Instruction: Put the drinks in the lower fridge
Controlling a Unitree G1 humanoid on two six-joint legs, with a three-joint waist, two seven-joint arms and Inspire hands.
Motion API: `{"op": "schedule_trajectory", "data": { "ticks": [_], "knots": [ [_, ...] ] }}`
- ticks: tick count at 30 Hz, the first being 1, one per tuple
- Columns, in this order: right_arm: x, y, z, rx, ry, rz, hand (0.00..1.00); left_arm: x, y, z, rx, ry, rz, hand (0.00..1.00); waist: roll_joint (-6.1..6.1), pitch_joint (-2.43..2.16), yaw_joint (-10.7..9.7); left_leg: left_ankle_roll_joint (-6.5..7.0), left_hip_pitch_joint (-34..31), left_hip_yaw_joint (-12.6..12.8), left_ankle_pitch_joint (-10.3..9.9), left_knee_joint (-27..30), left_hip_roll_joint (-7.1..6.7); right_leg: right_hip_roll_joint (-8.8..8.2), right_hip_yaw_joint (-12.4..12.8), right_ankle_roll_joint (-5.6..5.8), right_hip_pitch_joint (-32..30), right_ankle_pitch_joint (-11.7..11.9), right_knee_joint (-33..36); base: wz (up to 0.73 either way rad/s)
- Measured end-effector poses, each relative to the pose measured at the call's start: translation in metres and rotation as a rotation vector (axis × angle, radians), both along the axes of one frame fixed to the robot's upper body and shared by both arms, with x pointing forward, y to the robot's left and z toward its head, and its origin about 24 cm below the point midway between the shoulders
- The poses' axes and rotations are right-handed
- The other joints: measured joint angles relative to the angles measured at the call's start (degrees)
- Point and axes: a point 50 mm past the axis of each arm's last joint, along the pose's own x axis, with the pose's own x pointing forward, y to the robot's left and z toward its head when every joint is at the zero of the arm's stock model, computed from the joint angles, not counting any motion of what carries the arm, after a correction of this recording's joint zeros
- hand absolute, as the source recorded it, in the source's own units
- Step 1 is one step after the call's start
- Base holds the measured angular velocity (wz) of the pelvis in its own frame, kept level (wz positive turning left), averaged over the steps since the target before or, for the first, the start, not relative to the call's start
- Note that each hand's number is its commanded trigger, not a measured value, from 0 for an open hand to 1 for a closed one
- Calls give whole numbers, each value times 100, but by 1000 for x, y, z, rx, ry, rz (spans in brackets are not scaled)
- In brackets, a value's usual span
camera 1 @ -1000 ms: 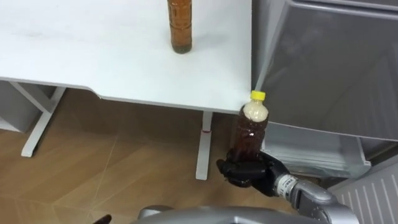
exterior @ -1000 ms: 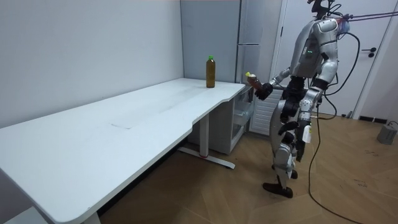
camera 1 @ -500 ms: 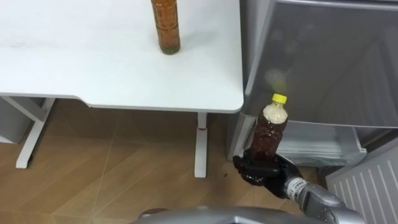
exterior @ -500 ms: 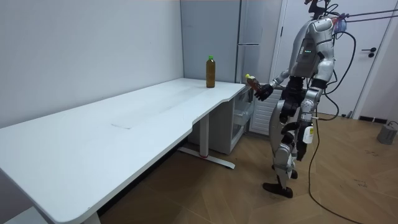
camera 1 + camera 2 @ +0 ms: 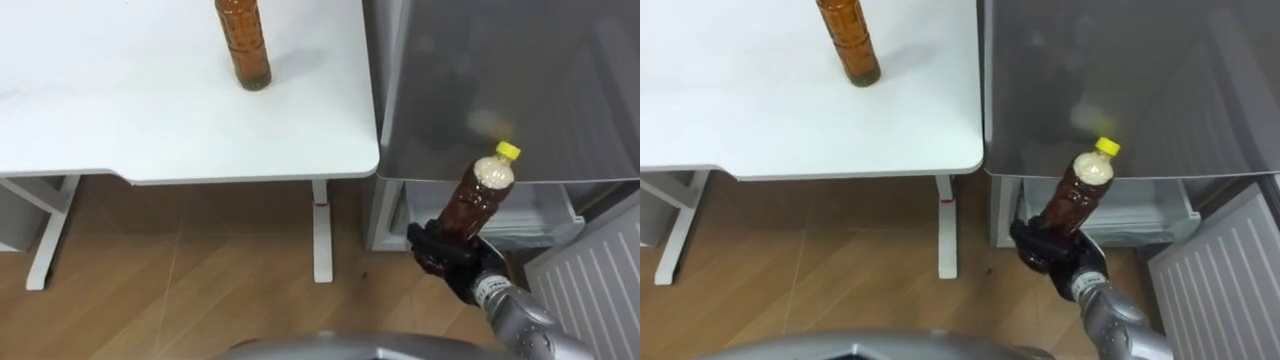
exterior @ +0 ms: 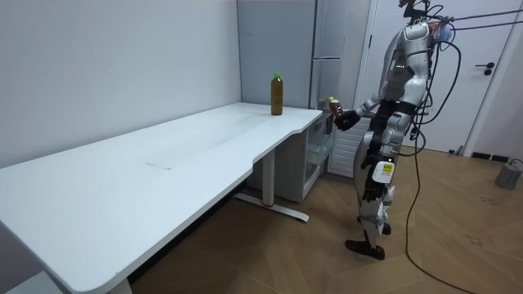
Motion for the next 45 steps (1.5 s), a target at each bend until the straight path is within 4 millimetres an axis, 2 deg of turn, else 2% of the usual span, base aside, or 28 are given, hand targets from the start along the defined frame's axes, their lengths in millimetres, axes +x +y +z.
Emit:
{"op": "schedule_trajectory", "data": {
  "ticks": [8,12,21,24,28,34,45],
  "knots": [
    [9,-2,9,145,-62,-232,100,1,0,0,17,4,-66,0,-20,17,-13,0,15,63,-2,-49,9,0,29,1,2,1,3,-3],
    [10,-1,9,253,-64,-342,100,1,0,0,15,3,-59,0,-16,61,-24,1,15,55,-3,-56,9,0,25,1,-1,1,18,0],
    [5,-4,2,401,-46,-520,100,0,-1,0,3,1,-72,0,7,75,19,8,55,60,-9,-78,12,-1,42,2,-2,1,91,0],
    [2,-5,0,459,-33,-583,100,1,-1,0,-3,-2,-77,0,39,62,21,8,9,60,-9,-53,13,-2,37,1,-52,1,97,0],
    [3,-7,1,483,-57,-637,100,-1,-3,0,-15,-3,-82,0,118,31,23,8,11,64,-6,-55,12,-2,46,1,-42,1,104,0],
    [5,-11,3,505,-91,-696,100,-2,-3,0,-14,4,-99,0,112,33,144,7,12,54,-5,-53,11,-1,36,1,-36,1,99,1],
    [9,-10,4,516,-99,-694,100,-7,-4,0,-5,34,-126,0,92,44,171,8,7,36,-7,12,5,-7,16,7,-3,-4,74,1]
  ]
}}
